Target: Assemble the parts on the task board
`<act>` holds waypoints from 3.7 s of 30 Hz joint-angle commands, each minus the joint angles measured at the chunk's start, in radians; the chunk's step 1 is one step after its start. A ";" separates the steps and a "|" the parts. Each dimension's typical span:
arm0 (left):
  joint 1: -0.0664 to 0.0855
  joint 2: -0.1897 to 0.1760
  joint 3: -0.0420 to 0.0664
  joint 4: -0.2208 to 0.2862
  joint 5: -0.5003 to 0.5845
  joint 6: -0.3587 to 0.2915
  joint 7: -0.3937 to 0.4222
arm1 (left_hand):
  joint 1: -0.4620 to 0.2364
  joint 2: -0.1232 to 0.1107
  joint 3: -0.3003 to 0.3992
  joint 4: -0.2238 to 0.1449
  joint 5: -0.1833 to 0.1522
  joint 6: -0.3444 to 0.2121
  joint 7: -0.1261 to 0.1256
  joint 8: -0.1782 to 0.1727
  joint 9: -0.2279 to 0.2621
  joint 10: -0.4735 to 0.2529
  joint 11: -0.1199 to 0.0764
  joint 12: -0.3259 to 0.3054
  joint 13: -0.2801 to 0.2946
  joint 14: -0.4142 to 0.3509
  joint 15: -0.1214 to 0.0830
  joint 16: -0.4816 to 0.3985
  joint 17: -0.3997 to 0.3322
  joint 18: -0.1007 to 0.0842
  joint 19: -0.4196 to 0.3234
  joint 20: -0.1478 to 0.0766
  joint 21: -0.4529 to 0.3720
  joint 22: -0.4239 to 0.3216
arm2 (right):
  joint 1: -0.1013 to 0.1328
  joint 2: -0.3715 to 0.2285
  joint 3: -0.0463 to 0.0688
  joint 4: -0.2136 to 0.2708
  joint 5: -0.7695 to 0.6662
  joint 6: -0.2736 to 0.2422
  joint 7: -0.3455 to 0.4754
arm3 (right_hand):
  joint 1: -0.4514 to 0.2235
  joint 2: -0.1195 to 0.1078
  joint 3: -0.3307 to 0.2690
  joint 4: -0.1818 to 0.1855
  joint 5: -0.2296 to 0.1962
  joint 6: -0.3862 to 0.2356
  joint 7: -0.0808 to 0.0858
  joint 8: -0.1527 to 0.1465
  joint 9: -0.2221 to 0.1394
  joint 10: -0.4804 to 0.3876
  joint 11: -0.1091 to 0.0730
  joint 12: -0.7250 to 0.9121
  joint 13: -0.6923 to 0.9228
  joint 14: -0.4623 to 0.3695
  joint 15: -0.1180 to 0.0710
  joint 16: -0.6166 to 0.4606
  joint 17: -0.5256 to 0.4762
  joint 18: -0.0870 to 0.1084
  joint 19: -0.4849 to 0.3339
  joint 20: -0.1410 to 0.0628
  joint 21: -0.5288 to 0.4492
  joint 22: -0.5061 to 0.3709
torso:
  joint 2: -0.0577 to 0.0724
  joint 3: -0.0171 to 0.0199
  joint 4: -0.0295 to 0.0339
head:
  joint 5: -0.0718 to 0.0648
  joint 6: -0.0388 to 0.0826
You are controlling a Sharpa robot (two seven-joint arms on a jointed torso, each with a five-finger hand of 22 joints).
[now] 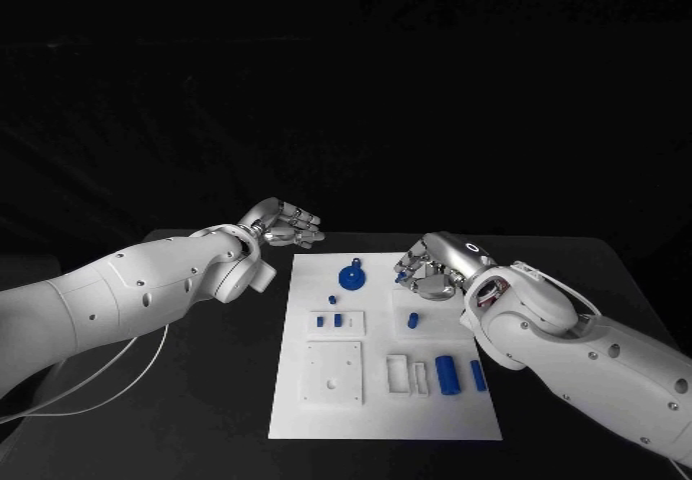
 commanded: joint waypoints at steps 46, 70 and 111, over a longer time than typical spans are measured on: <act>-0.008 0.070 -0.003 -0.058 0.032 0.005 0.011 | 0.000 0.012 0.000 -0.012 -0.006 -0.011 0.002 -0.003 -0.001 -0.006 0.001 0.002 -0.002 -0.006 -0.001 -0.003 -0.001 -0.004 0.005 -0.002 0.005 -0.011 | -0.101 0.131 -0.180 -0.029 -0.214 0.042 0.029 | 0.002 0.012 -0.008 -0.016 -0.007 0.009 0.002 0.003 0.001 0.007 0.001 0.000 0.000 0.007 0.001 -0.006 0.001 0.011 0.044 -0.006 -0.004 -0.003 | -0.025 -0.0178 0.0094 | 0.120 -0.073; -0.008 0.068 -0.003 -0.055 0.032 0.009 0.006 | 0.001 0.012 -0.001 -0.010 -0.006 -0.012 0.002 -0.003 -0.001 -0.007 0.001 0.002 -0.001 -0.006 -0.001 -0.003 -0.001 -0.004 0.006 -0.002 0.005 -0.015 | -0.103 0.145 -0.192 -0.052 -0.233 0.048 0.025 | 0.002 0.013 -0.009 -0.019 -0.007 0.010 0.002 0.003 0.001 0.007 0.001 0.000 0.000 0.007 0.001 -0.005 0.002 0.011 0.044 -0.006 -0.001 -0.002 | -0.025 -0.0165 0.0078 | 0.128 -0.080; -0.008 0.067 -0.004 -0.054 0.031 0.026 -0.010 | 0.002 0.012 -0.005 -0.008 -0.007 -0.017 0.003 -0.003 -0.001 -0.010 0.003 0.002 -0.001 -0.009 0.000 -0.003 -0.001 -0.004 0.005 -0.001 0.005 -0.021 | -0.103 0.086 -0.213 0.015 -0.209 -0.072 -0.013 | 0.053 -0.075 -0.300 0.061 0.023 -0.208 0.020 0.001 -0.007 -0.259 0.075 0.003 -0.008 -0.016 0.053 0.002 -0.042 0.084 0.039 0.049 -0.162 -0.107 | -0.026 -0.0161 0.0060 | 0.120 -0.071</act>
